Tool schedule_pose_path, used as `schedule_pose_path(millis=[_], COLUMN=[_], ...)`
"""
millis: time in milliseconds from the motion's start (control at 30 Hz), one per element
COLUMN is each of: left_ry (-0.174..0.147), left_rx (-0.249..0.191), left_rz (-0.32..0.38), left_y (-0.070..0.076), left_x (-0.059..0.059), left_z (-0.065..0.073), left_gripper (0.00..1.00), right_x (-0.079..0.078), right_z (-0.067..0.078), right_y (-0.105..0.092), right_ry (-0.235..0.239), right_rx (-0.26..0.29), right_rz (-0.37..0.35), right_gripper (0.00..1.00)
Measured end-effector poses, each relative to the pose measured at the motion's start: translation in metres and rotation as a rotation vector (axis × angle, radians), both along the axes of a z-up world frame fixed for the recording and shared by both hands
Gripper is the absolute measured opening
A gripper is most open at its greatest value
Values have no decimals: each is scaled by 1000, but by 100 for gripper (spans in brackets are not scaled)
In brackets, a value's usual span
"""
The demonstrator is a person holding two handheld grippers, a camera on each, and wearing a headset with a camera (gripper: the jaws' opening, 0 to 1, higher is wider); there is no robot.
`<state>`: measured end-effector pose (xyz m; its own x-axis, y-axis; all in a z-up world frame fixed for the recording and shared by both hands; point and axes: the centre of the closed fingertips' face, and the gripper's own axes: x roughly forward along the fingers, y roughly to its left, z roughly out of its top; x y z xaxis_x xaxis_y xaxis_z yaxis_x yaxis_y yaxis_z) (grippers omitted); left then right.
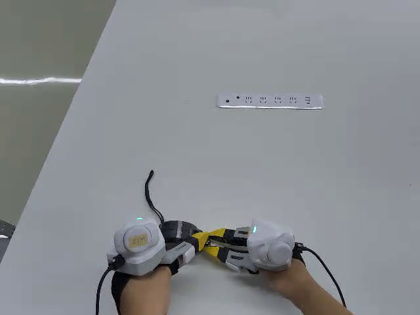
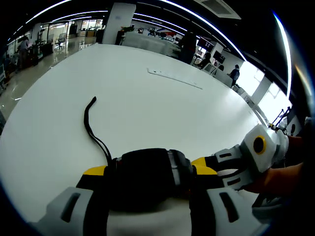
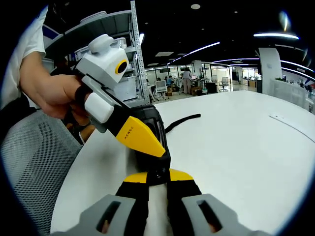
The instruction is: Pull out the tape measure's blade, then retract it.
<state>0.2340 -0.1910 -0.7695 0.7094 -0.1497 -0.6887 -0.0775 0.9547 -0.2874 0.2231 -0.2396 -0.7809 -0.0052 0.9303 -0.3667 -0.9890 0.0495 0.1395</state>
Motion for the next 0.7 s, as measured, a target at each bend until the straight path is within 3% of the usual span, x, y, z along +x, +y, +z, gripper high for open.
schedule_pose_path(millis=[467,700], left_ry=[0,4], left_rx=[-7,13], left_rz=[2,-40], left_y=[0,-1], left_x=[0,-2], left_z=[-1,-2], left_gripper=[65,67], right_x=[0,-1], right_z=[0,1], right_y=[0,0], right_ry=[7,10], right_rx=[3,-1], right_rz=[4,8], right_gripper=[13,14])
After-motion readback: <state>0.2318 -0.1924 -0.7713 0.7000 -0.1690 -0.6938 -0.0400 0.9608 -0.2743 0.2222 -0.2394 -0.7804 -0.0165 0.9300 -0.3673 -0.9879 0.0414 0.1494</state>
